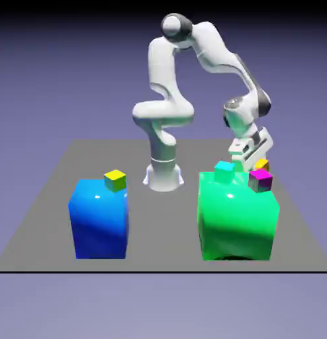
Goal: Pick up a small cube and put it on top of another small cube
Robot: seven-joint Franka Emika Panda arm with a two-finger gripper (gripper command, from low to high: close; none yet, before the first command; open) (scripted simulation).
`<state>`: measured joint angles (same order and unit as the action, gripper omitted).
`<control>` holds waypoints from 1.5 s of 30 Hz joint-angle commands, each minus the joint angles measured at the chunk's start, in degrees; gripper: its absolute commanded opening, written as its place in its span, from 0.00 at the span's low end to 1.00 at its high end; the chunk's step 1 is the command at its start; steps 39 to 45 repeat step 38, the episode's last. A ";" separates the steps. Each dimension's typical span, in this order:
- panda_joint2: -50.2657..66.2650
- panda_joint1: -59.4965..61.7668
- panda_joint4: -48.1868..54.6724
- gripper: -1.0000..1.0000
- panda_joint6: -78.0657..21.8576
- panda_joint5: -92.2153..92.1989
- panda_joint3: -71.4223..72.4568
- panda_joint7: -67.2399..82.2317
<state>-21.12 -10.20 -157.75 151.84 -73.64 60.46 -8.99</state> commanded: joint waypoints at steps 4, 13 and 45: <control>-2.28 -2.15 0.96 0.00 -4.65 10.00 -4.24 -8.74; -9.04 -2.97 3.39 0.00 -14.10 32.43 -16.11 -30.86; -14.25 3.59 1.64 1.00 -16.06 63.30 -31.90 -66.39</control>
